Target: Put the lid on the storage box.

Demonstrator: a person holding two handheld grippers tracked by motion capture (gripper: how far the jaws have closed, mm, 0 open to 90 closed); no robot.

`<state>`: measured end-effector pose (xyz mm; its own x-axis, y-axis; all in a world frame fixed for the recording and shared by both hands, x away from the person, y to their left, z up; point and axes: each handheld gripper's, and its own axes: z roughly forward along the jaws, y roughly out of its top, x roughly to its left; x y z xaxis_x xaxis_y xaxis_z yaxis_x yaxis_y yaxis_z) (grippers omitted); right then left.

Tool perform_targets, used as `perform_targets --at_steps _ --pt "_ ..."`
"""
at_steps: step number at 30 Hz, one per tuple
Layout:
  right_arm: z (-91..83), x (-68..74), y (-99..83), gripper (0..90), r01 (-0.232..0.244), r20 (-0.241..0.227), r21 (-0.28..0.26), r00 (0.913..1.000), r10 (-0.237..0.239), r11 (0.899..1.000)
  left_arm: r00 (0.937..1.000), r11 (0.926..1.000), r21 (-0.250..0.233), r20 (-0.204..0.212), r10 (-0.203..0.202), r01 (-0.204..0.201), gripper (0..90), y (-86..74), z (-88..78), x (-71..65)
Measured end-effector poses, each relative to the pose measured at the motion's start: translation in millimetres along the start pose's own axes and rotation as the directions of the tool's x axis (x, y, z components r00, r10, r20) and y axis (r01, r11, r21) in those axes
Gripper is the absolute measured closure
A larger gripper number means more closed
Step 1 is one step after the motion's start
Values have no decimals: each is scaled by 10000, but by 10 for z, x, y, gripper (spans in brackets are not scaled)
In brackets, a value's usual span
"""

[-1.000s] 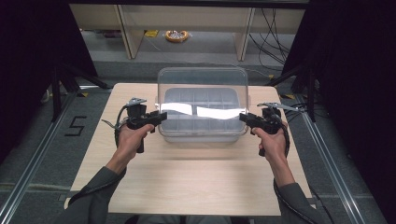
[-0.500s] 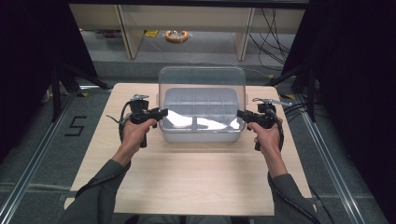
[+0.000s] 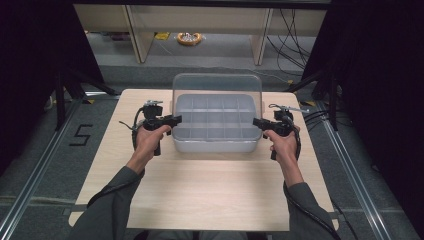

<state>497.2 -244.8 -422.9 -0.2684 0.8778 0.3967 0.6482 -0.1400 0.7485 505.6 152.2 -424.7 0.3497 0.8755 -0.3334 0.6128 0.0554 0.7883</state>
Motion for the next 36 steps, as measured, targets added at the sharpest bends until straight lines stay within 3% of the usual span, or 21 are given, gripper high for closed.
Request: perform_targets --at_steps 5,6,7,8,9,17,22,23,25,27,28,29,30,31,34,35,36 --pt "30 -20 -17 603 204 -57 -28 9998 -204 9998 9999 9998 133 62 -146 145 567 -27 21 41" --pt "31 1 -24 602 -67 0 27 10000 67 10000 9999 9997 218 86 -130 128 566 -29 27 57" --pt "42 -9 -22 600 78 71 21 9999 -78 10000 9999 9996 236 77 -155 153 564 -31 38 61" --pt "35 -3 -22 599 -78 -45 108 10000 79 9999 9998 9995 253 80 -201 199 560 -33 48 64" --pt "66 -42 -23 592 410 106 -46 9991 -409 9992 9997 9994 236 75 -239 237 557 -37 54 67" --pt "94 -32 -33 571 425 124 49 9990 -425 9991 9993 9990 253 100 -366 364 542 -67 106 95" --pt "149 -41 -56 553 590 409 28 9974 -590 9983 9986 9984 272 139 -509 505 536 -90 142 124" --pt "161 -36 -59 549 492 433 100 9978 -496 9987 9976 9975 207 144 -675 672 533 -99 159 122" --pt "173 -43 -64 546 574 501 75 9971 -577 9983 9979 9977 250 115 -633 630 530 -109 174 134" --pt "178 -7 -79 538 3 471 222 9989 -14 9998 9983 9979 302 107 -575 572 528 -114 182 146" --pt "189 -25 -84 534 67 430 203 9990 -76 9998 9983 9980 284 92 -575 572 528 -114 182 147" --pt "214 -72 -88 533 550 457 45 9974 -551 9985 9983 9980 288 87 -569 567 528 -113 181 146" --pt "217 -74 -91 531 602 383 -50 9975 -600 9982 9984 9981 278 74 -561 558 528 -114 180 145" --pt "202 -35 -93 527 166 445 177 9989 -174 9997 9984 9981 257 86 -560 557 528 -116 180 146" --pt "218 -38 -100 505 645 615 102 9960 -650 9979 9978 9978 111 108 -652 651 527 -127 186 137" --pt "219 -11 -104 497 463 660 127 9967 -471 9988 9980 9980 90 102 -629 628 525 -131 185 134" --pt "222 -13 -101 490 645 620 83 9960 -649 9979 9980 9980 70 97 -621 621 523 -135 184 133"
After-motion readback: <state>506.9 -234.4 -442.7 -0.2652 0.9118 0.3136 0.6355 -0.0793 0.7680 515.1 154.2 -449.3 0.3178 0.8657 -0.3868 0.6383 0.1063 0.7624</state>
